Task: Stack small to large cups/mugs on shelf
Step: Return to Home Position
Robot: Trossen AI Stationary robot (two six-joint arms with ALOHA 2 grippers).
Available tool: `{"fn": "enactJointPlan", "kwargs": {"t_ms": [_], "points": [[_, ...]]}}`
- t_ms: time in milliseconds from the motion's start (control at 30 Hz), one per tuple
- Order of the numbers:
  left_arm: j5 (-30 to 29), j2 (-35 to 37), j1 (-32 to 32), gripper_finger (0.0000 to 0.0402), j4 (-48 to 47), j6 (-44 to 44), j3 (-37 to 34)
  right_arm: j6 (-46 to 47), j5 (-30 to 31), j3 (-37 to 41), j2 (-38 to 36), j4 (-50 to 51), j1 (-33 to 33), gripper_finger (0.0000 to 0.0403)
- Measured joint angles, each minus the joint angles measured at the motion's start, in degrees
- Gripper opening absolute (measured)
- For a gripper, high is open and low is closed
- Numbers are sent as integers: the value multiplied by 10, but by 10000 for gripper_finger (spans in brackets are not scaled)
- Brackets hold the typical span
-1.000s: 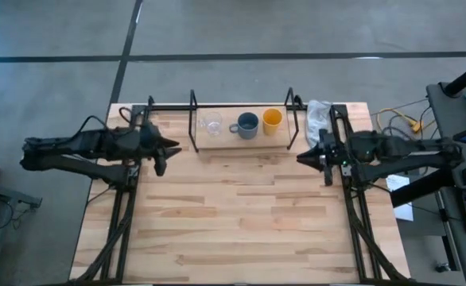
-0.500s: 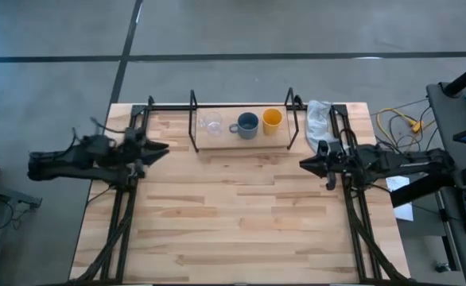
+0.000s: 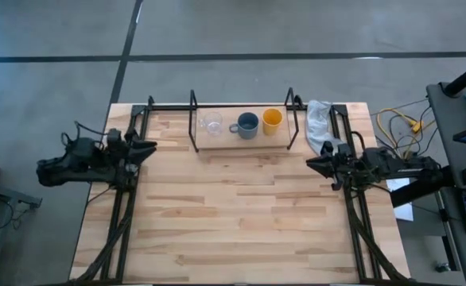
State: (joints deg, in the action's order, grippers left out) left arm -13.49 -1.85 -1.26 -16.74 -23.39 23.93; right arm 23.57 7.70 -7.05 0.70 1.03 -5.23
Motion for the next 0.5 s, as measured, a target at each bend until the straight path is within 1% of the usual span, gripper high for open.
{"fn": "enactJointPlan", "kwargs": {"t_ms": [33, 167, 300, 367, 500], "points": [[-1, -4, 0, 98, 4, 1, -3, -3, 0, 3, -8, -1, 0, 54], [-1, -15, 0, 98, -3, -1, -29, -11, 3, 9, -3, -5, 0, 54], [-5, -1, 0, 98, 31, -2, -67, -11, 16, 23, -3, -4, 0, 54], [-5, 4, 0, 98, 62, -2, -92, -6, 18, 32, -7, -12, 0, 54], [-5, 2, 0, 98, 118, -2, -133, -5, 21, 66, -7, -59, 0, 54]]}}
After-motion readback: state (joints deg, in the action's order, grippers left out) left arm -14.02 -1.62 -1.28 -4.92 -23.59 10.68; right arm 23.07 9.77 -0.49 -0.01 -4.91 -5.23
